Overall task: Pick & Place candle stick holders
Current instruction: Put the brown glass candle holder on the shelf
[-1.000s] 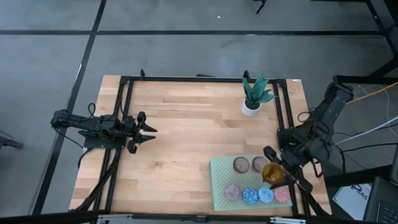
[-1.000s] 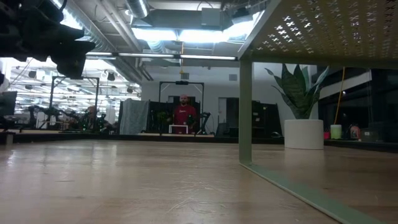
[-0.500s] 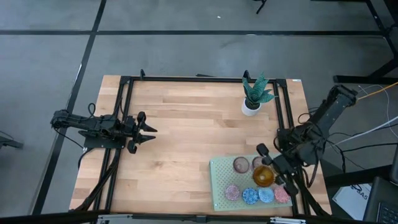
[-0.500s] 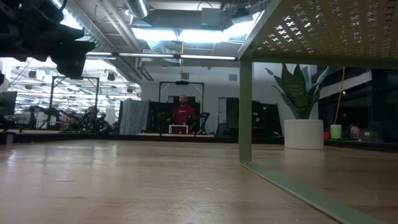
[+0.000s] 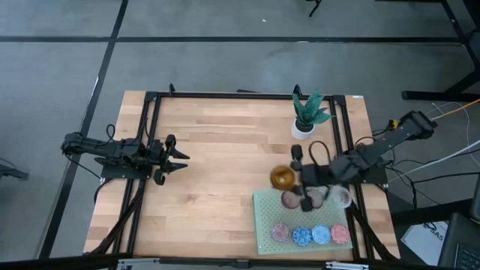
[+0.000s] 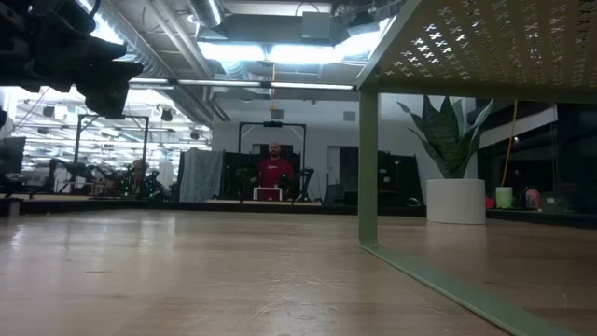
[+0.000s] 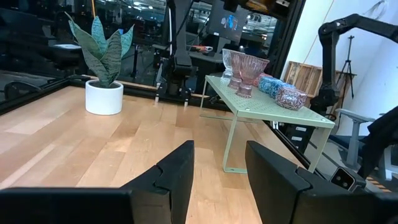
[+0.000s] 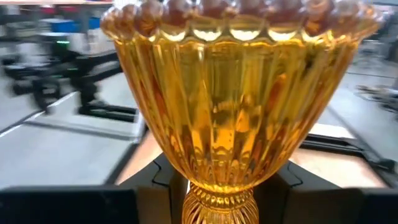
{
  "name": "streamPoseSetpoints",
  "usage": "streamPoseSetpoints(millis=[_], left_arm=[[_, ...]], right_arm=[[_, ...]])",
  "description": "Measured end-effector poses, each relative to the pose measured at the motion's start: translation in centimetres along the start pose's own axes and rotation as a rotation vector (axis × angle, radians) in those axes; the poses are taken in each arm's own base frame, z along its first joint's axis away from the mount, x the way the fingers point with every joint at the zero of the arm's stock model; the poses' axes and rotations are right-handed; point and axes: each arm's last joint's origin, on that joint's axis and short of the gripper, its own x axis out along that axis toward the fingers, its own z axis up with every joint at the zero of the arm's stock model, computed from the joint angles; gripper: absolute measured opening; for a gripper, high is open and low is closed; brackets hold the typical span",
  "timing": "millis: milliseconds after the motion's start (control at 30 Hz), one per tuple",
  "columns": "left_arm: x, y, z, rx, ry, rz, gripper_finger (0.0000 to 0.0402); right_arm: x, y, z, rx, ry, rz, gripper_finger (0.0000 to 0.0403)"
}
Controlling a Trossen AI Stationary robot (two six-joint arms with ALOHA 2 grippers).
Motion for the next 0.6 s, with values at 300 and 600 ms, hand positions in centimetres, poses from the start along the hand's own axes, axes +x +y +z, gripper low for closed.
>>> streamPoseSetpoints(millis=[300, 600], left_arm=[[0.0, 0.0, 0.0, 0.0, 0.0, 0.0, 0.0141], [0.0, 0.0, 0.0, 0.0, 0.0, 0.0, 0.0141]], right_arm=[[2.4, -2.5, -0.7, 0.051, 0.001, -0.118, 0.0128], [2.3, -2.5, -1.1, 0.031, 0.042, -0.024, 0.0128]])
